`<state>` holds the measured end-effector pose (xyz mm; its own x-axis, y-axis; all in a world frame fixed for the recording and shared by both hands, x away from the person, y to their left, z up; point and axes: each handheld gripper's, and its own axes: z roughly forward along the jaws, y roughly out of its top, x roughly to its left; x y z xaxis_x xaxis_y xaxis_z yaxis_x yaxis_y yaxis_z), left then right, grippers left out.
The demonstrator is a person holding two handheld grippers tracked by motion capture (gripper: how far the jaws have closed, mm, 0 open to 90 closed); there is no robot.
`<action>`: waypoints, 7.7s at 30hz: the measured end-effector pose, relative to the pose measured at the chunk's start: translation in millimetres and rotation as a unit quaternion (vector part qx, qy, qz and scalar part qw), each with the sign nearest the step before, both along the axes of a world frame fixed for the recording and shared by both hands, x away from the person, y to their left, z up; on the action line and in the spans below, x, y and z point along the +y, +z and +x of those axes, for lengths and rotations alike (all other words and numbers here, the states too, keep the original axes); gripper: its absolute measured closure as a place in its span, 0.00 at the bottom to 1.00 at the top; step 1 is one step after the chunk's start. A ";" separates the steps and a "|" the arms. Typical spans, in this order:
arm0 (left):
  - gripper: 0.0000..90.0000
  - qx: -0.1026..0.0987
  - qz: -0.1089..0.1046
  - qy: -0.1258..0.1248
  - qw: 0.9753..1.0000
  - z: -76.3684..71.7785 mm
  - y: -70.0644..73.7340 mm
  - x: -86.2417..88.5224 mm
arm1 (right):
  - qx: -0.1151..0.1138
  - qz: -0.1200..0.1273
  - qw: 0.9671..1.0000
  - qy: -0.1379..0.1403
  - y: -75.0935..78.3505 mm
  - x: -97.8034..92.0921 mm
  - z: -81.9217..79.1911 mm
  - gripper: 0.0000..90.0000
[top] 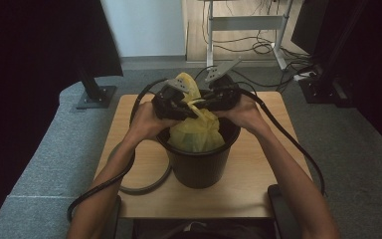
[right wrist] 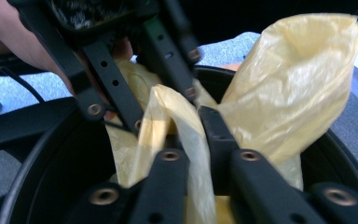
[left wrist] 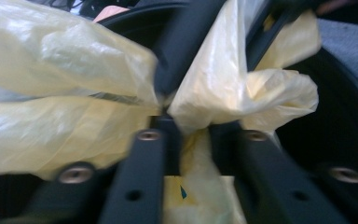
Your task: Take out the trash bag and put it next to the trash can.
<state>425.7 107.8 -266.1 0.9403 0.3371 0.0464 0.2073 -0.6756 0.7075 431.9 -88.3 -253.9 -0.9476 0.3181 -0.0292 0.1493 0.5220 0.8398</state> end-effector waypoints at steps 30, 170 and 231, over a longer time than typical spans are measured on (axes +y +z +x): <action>0.61 -0.001 -0.090 -0.009 0.996 -11.4 37.7 20.0 | -0.005 -0.043 0.998 0.044 -21.8 16.9 -2.7 0.87; 0.87 0.030 -0.113 -0.038 0.992 -2.7 7.7 24.5 | 0.006 -0.086 0.995 0.047 -21.5 19.9 -4.5 0.76; 0.00 -0.020 -0.089 0.101 0.991 -19.8 -23.0 131.3 | 0.011 -0.039 0.999 -0.010 16.9 -16.4 13.0 0.81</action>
